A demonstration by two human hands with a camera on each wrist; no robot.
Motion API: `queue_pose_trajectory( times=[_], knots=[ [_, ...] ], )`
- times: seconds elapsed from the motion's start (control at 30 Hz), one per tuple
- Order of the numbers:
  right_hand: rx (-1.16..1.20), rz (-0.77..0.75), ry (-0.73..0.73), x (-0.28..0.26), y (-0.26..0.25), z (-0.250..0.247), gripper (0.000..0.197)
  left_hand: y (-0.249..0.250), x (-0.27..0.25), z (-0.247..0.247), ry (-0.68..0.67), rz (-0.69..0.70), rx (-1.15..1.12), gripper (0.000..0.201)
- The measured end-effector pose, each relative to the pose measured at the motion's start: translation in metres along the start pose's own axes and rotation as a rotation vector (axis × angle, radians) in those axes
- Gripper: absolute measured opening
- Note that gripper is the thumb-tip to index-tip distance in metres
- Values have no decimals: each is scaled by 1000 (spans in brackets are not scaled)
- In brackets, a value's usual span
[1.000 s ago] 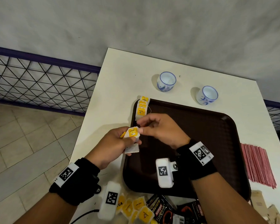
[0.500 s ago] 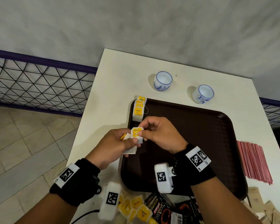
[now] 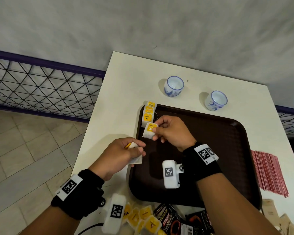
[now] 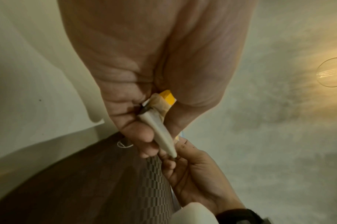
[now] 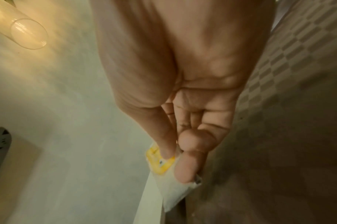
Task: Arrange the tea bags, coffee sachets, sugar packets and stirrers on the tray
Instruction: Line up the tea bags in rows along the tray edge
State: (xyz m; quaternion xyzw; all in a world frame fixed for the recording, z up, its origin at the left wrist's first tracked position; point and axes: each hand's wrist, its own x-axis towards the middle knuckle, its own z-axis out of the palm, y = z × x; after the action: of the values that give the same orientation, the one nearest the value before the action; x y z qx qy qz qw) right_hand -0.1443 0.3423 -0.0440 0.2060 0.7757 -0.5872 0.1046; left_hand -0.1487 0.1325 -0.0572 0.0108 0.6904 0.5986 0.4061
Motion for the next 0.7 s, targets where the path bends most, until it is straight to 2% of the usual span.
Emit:
queue_pose_trajectory(
  times=[0.23, 0.7],
  knots=[
    [33, 68, -3, 18, -6, 12, 12, 1, 0, 0, 0, -10, -8, 13],
    [-182, 97, 148, 37, 1, 17, 13, 6, -2, 1, 15, -54, -82, 19]
  ],
)
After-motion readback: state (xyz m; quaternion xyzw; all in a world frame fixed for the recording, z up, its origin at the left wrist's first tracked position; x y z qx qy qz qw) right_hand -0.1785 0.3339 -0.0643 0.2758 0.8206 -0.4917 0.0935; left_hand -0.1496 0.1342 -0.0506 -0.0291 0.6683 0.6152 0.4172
